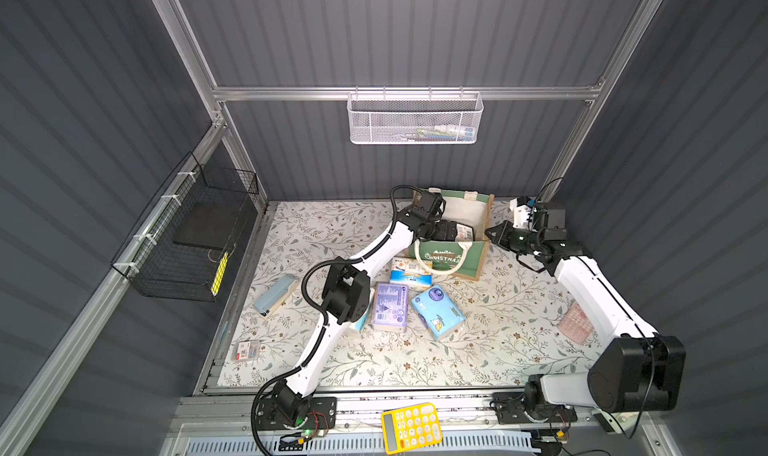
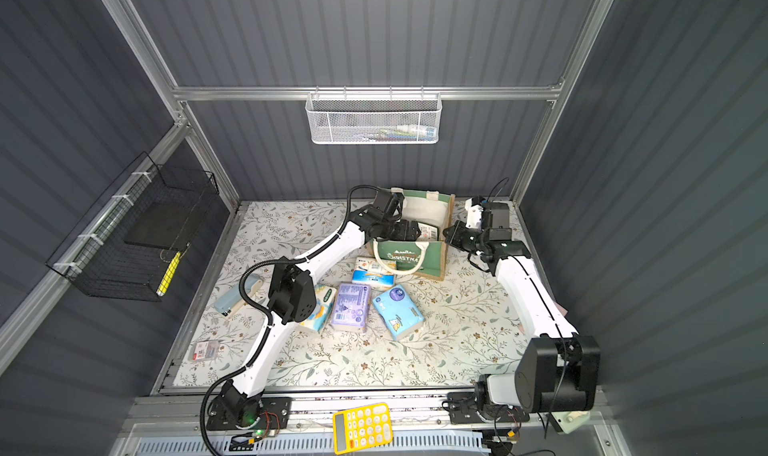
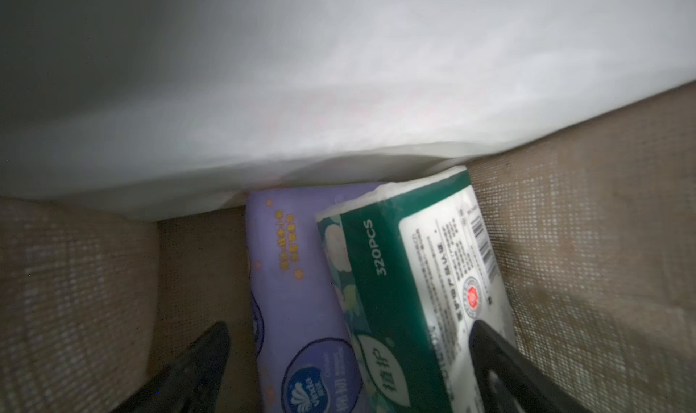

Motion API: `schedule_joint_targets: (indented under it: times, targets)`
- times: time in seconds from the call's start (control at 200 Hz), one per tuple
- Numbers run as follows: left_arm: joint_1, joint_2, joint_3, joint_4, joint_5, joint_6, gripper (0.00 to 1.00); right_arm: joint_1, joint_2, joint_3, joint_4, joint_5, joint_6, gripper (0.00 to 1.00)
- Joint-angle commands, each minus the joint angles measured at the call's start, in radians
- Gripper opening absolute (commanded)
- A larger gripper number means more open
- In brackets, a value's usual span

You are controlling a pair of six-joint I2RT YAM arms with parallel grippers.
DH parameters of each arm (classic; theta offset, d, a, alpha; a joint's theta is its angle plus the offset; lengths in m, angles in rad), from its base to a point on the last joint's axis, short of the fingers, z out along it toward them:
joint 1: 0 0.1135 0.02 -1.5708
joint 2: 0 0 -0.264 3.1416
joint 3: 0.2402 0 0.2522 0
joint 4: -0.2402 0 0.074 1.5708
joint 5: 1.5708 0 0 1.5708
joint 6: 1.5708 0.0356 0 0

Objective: Put tissues into the canvas bag
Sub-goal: Place the pack of facial tissues in the canvas bag, then pick up the pack of facial tissues from the center of the board.

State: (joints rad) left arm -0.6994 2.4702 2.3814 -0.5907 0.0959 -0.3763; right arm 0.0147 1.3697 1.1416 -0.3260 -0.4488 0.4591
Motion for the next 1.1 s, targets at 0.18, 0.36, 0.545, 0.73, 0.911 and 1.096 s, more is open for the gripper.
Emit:
schedule_joint_targets:
  times: [0.18, 0.36, 0.545, 0.73, 0.911, 1.096]
  targets:
    - [-0.003, -0.173, -0.034, 0.097, 0.015, 0.018, 1.0, -0.028, 0.06, 0.12, -0.051, -0.022, -0.061, 0.08]
    - [-0.022, -0.301, -0.145, 0.183, -0.011, 0.045, 1.0, -0.028, 0.022, 0.094, -0.021, -0.018, -0.058, 0.33]
    - [-0.053, -0.444, -0.276, 0.253, -0.067, 0.088, 1.0, -0.029, -0.031, 0.082, -0.025, -0.016, -0.077, 0.47]
    - [-0.085, -0.623, -0.526, 0.355, -0.157, 0.089, 1.0, -0.03, -0.134, 0.023, -0.013, -0.013, -0.115, 0.7]
    - [-0.119, -0.802, -0.828, 0.462, -0.255, 0.015, 1.0, -0.029, -0.329, -0.19, 0.108, 0.0, -0.065, 0.99]
    - [-0.175, -0.933, -1.081, 0.509, -0.333, -0.099, 1.0, -0.027, -0.527, -0.412, 0.202, -0.015, -0.003, 0.99]
